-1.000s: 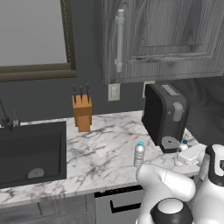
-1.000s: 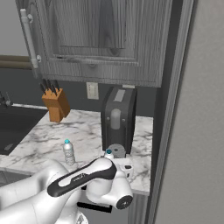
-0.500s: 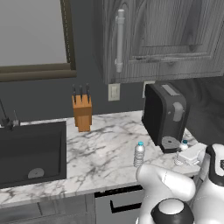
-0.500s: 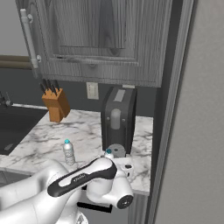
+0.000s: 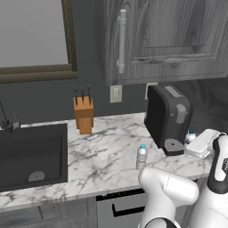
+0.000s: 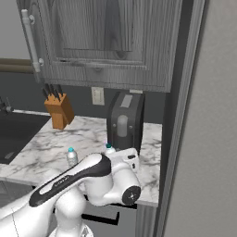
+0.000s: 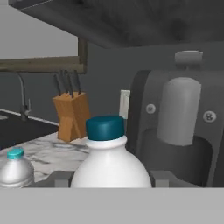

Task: Take the bottled waters from the counter and place them in the freezer to freeze. Close the freezer door after placing the bottles.

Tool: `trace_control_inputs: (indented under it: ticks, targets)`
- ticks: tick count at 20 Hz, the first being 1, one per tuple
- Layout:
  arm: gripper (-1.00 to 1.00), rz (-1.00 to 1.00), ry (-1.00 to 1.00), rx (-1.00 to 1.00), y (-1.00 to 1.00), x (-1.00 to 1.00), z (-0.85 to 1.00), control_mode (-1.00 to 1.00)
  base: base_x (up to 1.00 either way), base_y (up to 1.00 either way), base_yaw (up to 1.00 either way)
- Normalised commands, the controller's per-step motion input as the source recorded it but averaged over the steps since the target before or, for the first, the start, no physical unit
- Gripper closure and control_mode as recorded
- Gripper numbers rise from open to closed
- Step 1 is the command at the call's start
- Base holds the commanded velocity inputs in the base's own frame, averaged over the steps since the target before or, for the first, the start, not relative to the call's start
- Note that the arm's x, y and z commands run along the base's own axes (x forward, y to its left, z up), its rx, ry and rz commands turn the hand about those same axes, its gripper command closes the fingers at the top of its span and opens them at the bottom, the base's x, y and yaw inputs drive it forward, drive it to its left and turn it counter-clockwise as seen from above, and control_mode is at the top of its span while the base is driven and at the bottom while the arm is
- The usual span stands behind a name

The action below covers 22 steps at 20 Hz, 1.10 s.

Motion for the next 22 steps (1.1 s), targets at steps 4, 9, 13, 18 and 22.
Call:
trace_control_inputs:
  ticks: [4,9,13,18,22]
  targets:
    - [1.0,0.12,-0.09,-0.08,0.39,-0.37,1.0,-1.0,0.0,0.0,0.0]
    - [1.0,0.1,-0.08,-0.01,0.55,-0.27,1.0,-1.0,0.0,0.0,0.0]
    - [1.0,0.13,-0.05,0.0,0.61,-0.16,1.0,-1.0,0.0,0.0,0.0]
    - [1.0,0.09,0.0,0.0,0.48,-0.24,0.99,-1.0,0.0,0.0,0.0]
    - [1.0,-0.17,0.0,-0.05,0.1,-0.45,0.5,-1.0,0.0,0.0,0.0]
